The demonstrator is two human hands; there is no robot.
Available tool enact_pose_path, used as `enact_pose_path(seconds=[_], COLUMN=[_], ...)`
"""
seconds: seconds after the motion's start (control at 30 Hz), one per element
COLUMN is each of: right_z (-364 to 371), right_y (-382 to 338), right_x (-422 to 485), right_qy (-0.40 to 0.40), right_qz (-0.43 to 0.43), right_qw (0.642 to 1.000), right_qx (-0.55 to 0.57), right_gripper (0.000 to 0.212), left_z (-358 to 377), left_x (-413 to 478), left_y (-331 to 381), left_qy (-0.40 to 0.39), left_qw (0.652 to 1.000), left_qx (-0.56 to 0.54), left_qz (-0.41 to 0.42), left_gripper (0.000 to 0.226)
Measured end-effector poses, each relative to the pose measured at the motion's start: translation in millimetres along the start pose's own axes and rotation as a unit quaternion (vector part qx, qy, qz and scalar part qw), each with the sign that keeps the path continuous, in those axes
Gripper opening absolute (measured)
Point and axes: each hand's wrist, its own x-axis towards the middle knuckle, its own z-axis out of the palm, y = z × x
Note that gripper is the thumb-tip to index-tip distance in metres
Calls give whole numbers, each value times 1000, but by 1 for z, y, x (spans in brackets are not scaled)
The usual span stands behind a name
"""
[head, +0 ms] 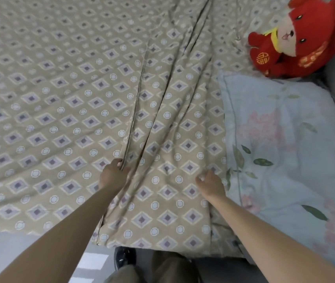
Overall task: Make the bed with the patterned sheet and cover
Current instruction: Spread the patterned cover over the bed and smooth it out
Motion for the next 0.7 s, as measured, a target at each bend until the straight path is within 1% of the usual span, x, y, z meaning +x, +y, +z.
enact_pose_path(seconds=[0.07,0.1,0.17,0.23,0.3,0.33,0.43,0.53,0.6,0.63,0.7], right_z=[8,11,14,13,8,4,-3,2,8,7,8], right_y=[1,0,0,2,11,17,32,38,40,40,41], right_x=[10,13,18,18,14,12,8,16,23,26,30], right_qy=[31,51,84,112,147,159,151,144,132,123,114], right_qz=[1,0,-12,-24,-22,-4,54,89,106,109,112], right_qw=[1000,998,992,989,987,987,987,985,984,985,986], right_qx=[-4,-32,-90,-98,-64,-39,-13,39,57,51,38], right_gripper=[39,35,24,18,14,14,14,14,17,20,24], left_z=[3,2,-1,-8,-19,-26,-45,-50,-48,-46,-43], left_x=[9,14,22,26,27,27,30,38,41,43,47], left_y=[-3,-4,-8,-10,-11,-12,-16,-20,-23,-24,-34], left_qy=[25,31,38,44,67,82,115,118,128,126,99], left_qw=[999,998,997,997,993,990,981,979,976,975,974], left_qx=[30,44,50,20,-31,-56,-109,-129,-143,-150,-176], left_qz=[-24,-35,-44,-61,-90,-102,-113,-101,-99,-100,-103], left_gripper=[35,30,27,27,24,23,23,19,17,19,24])
